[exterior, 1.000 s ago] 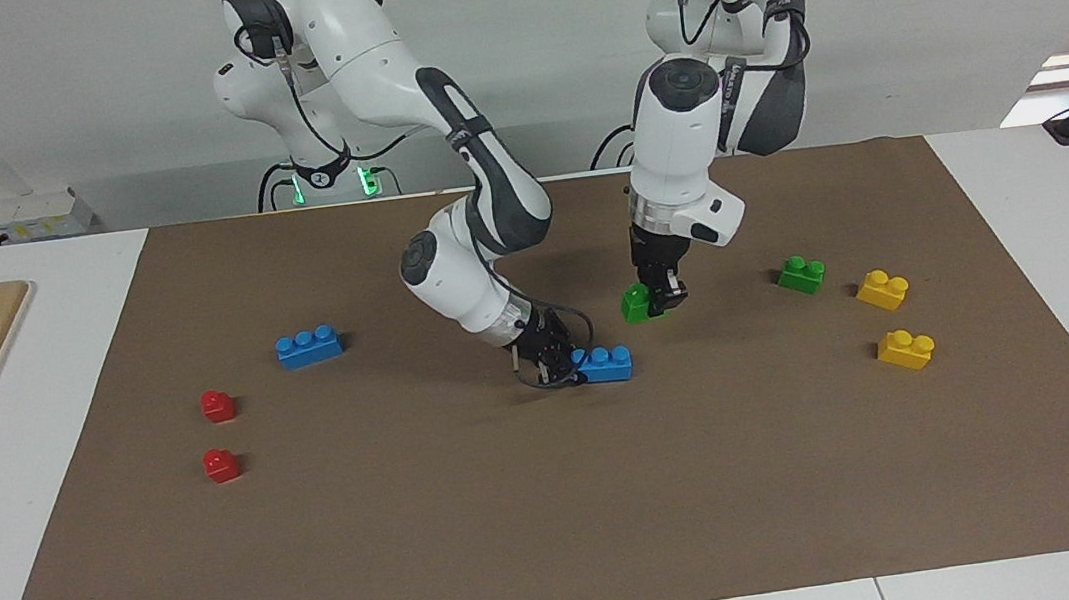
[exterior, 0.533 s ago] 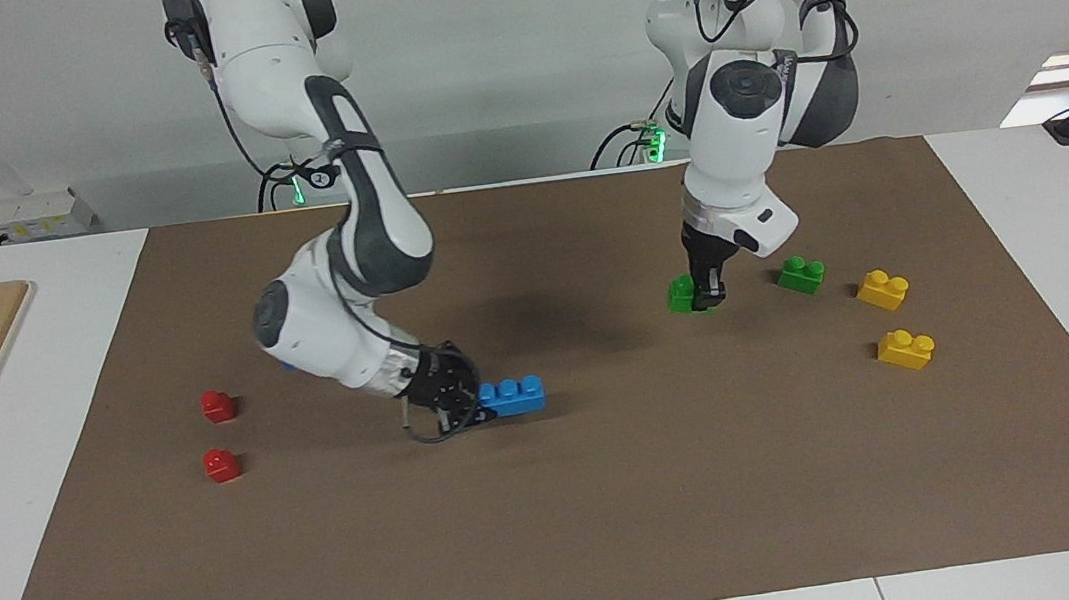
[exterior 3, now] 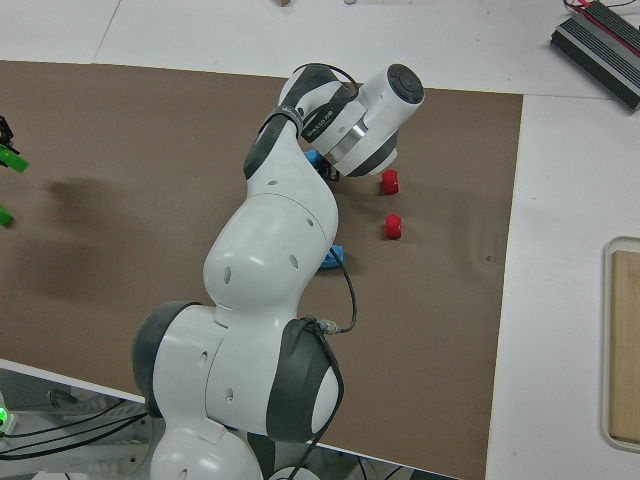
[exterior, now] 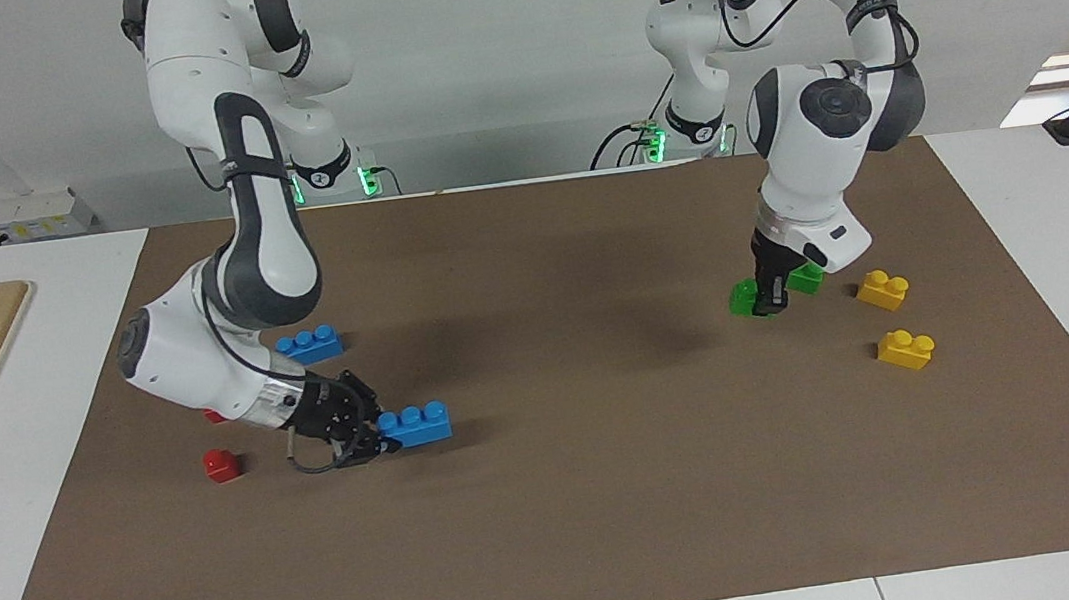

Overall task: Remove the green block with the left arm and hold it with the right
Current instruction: 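Carry the green brick with the left gripper while the right gripper carries blue, then lower the green brick with the left gripper while the right gripper lowers blue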

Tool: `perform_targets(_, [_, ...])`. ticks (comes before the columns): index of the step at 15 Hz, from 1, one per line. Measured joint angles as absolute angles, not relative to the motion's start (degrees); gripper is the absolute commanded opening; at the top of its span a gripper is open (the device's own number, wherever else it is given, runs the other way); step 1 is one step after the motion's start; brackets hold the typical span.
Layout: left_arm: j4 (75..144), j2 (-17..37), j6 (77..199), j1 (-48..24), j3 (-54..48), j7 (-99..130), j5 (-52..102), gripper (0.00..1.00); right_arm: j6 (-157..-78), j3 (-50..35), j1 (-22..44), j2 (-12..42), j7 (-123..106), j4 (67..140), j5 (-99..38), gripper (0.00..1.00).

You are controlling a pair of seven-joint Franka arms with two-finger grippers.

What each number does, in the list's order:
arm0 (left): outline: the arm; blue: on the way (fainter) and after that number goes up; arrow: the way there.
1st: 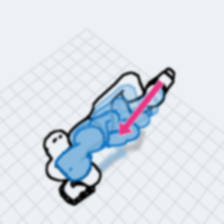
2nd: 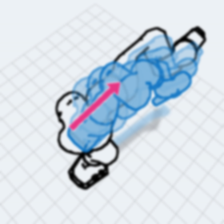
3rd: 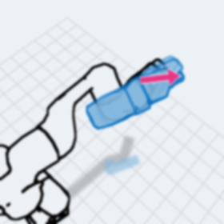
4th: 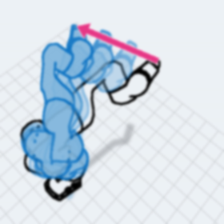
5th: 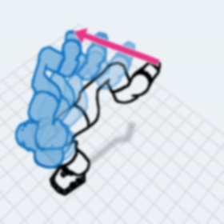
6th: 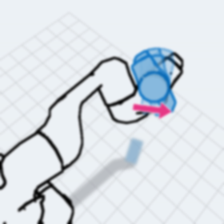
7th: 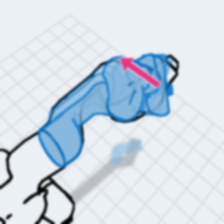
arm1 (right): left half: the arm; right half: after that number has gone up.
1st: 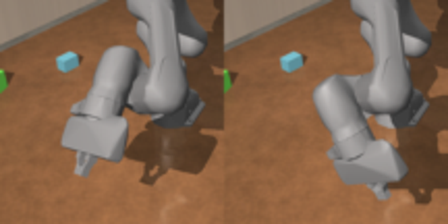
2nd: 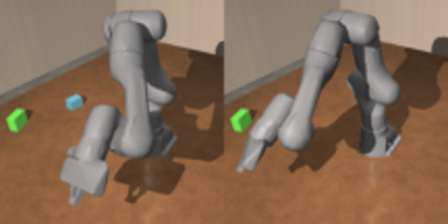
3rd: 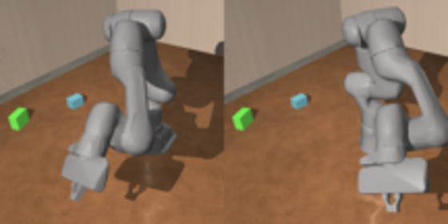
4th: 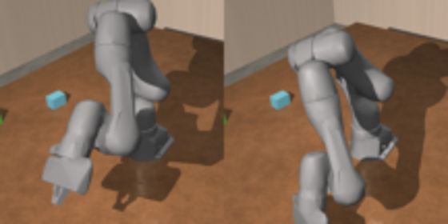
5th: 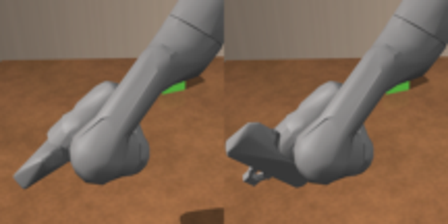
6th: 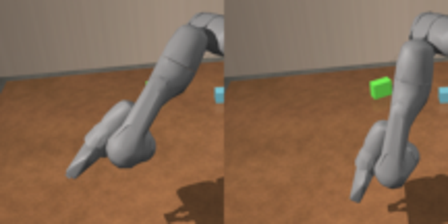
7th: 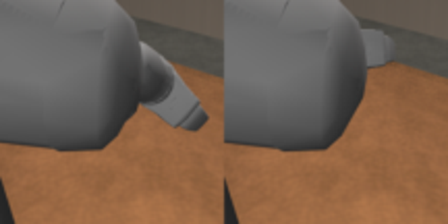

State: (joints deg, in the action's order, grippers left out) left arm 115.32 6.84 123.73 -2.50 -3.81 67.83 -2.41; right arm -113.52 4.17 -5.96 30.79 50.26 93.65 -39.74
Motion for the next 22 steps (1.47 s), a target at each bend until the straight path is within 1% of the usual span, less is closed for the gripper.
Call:
perform_targets(3, [118.1, 7.2, 129.4, 0.1, -3.8, 64.0, -2.4, 0.00, -113.2, 4.1, -8.3, 30.8, 47.4, 95.5, -39.7, 0.00])
perform_targets(6, [120.0, 8.3, 133.3, 1.8, -3.8, 61.8, -2.4, 0.00, -113.7, 3.6, -7.7, 30.7, 47.3, 96.9, -39.7, 0.00])
perform_targets(9, [120.3, 9.8, 135.9, 2.2, -3.8, 61.4, -2.4, 0.00, -116.9, 3.3, -7.2, 29.8, 46.0, 100.3, -40.1, 0.00])
perform_targets(11, [120.3, 11.3, 137.0, 2.2, -3.9, 61.4, -2.4, 0.00, -118.3, 3.1, -7.2, 28.7, 45.6, 102.1, -40.1, 0.00])
perform_targets(14, [120.3, 13.3, 137.7, 2.2, -4.0, 60.5, -2.9, 0.00, -118.6, 3.1, -7.2, 28.2, 45.5, 102.9, -40.1, 0.00])
perform_targets(19, [120.3, 13.6, 137.8, 2.2, -4.1, 59.5, -3.8, 0.00, -118.7, 3.1, -7.2, 28.1, 45.5, 102.9, -40.1, 0.00])
perform_targets(20, [120.3, 13.6, 137.8, 2.2, -4.1, 59.1, -3.9, 0.16, -118.7, 3.1, -7.2, 28.1, 45.5, 102.9, -40.1, 0.05])
perform_targets(21, [120.3, 13.6, 137.8, 2.2, -4.1, 58.7, -3.9, 0.75, -118.8, 3.1, -7.2, 28.1, 45.3, 102.9, -40.1, 0.36])
perform_targets(22, [120.3, 13.6, 137.8, 2.2, -4.1, 58.4, -3.9, 1.00, -118.9, 3.0, -7.2, 28.1, 45.0, 102.9, -40.1, 0.67])
